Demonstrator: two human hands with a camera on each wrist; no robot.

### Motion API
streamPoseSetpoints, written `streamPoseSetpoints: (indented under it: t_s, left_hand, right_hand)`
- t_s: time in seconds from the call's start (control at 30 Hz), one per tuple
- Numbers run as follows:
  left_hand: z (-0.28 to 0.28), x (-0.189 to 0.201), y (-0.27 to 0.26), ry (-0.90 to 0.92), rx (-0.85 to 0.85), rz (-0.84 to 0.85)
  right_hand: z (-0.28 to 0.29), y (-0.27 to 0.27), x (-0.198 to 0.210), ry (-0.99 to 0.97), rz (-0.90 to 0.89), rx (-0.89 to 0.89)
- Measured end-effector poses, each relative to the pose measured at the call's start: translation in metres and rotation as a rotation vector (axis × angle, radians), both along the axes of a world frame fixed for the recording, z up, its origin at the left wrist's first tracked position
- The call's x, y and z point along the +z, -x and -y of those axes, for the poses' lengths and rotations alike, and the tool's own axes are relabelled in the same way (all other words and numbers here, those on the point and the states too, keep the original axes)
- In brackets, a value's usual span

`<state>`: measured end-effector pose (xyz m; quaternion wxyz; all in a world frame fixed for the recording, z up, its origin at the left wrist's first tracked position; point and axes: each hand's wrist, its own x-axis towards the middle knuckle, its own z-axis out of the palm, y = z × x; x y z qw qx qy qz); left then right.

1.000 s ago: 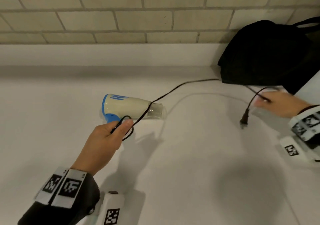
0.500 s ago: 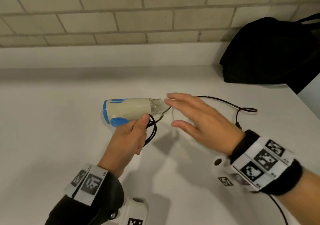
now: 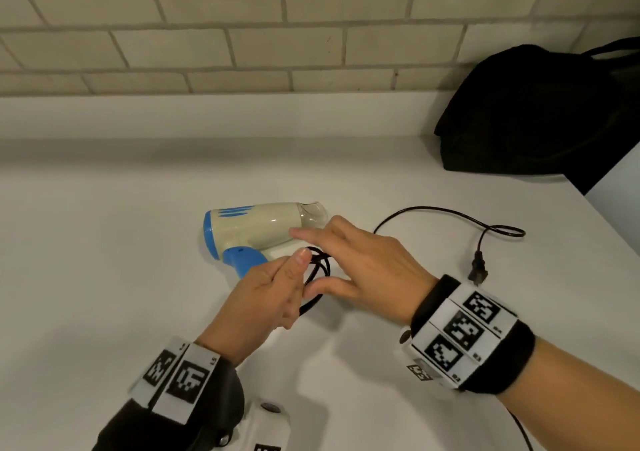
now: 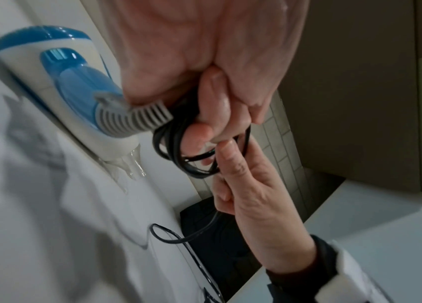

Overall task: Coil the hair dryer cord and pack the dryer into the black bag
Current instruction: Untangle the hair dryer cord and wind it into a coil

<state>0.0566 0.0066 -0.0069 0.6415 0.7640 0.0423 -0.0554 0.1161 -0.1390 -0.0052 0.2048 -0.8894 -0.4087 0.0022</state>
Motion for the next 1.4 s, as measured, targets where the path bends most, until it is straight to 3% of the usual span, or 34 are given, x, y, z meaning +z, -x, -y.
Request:
streamPoseSetpoints:
  t_s: [0.17,0.47,0.67,0.83,0.93,1.03,1.13,1.27,1.4]
  left_hand:
    - [-0.002,-0.001,0.002,-0.003,-0.043,-0.046]
    - [-0.007,0.003,0.001,0.175,-0.11,-0.074]
    - [-0.006,0.006,-0.002,0.328,0.028,-0.062]
    - [-0.016,0.014,-0.001,0.488,0.169,0.026]
    - [-0.011,0.015,-0.005,0.515,0.239,0.082]
    - [0.002,0.015,-0.01,0.377,0.259,0.174]
    - [0.022,0.01,-0.007,0.17,0.164,0.298]
    - [0.027,-0.008,-0.004,-0.363,0.031,0.446]
    - [0.023,-0.015,-0.006,-0.47,0.025,0.452]
  right_hand:
    - [-0.009,0.001,0.0,0.096,-0.012,0.027]
    - [-0.011,-0.004,-0.002,-0.095,-0.171,0.104]
    - [0.008,-0.021,-0.001,-0.195,-0.445,-0.055]
    - [0.034,-0.024,-0.013,-0.244,-0.461,-0.235]
    - [0.025,-0.022,-0.017,-0.051,-0.362,-0.29]
    - [0.004,-0.015,-0.021,0.312,-0.116,-0.275]
    - [-0.016,0.002,-0.016,0.454,-0.037,-0.136]
    - [-0.019,0.026,0.004,0.506,-0.068,0.045]
    - [0.0,0.033,0.018,0.388,-0.089,0.064]
